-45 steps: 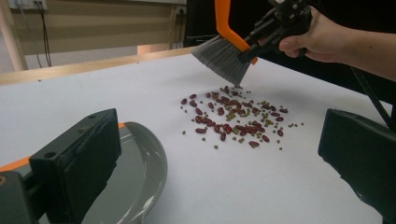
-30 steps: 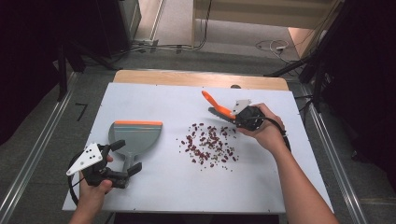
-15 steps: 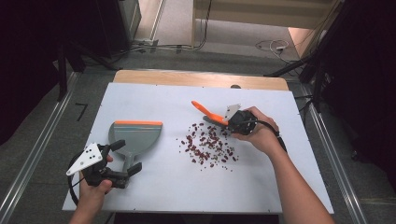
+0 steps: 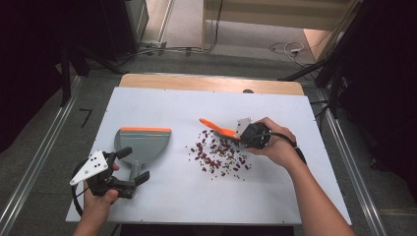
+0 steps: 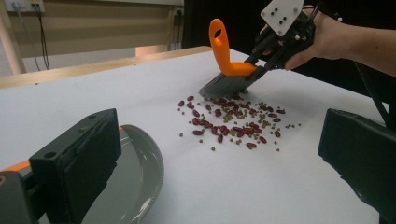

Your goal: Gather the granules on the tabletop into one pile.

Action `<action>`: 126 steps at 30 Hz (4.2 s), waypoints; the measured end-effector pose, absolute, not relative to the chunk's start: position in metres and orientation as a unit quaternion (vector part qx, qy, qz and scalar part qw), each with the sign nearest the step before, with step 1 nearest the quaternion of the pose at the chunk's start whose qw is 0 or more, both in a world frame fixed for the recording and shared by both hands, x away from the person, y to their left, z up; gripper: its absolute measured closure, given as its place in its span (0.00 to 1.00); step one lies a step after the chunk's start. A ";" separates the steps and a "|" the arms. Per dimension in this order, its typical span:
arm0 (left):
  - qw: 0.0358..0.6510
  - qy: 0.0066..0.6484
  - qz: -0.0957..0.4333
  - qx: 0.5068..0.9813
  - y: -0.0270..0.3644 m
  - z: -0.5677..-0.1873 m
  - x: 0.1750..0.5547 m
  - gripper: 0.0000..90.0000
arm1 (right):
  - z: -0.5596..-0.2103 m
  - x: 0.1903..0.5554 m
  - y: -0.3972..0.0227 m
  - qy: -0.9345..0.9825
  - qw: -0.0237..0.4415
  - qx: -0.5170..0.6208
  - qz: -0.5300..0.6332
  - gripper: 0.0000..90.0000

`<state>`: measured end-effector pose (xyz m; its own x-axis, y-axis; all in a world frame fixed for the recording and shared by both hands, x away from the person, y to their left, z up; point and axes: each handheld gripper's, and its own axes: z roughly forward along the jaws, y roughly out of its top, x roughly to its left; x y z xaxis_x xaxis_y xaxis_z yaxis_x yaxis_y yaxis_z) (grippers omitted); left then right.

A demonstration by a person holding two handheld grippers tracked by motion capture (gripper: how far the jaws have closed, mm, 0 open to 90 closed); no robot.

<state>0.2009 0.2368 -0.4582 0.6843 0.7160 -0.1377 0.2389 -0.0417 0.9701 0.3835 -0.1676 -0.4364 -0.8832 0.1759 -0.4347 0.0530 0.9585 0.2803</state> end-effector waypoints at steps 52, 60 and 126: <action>0.604 0.345 0.199 0.690 0.237 -0.456 0.201 0.00 | -0.436 0.367 -0.119 0.969 0.224 -0.011 0.104 0.76; 0.605 0.347 0.201 0.688 0.239 -0.457 0.201 0.00 | -0.436 0.358 -0.124 0.970 0.214 -0.020 0.112 0.76; 0.609 0.347 0.205 0.683 0.243 -0.455 0.200 0.00 | -0.402 0.348 -0.087 0.921 0.048 0.261 0.286 0.76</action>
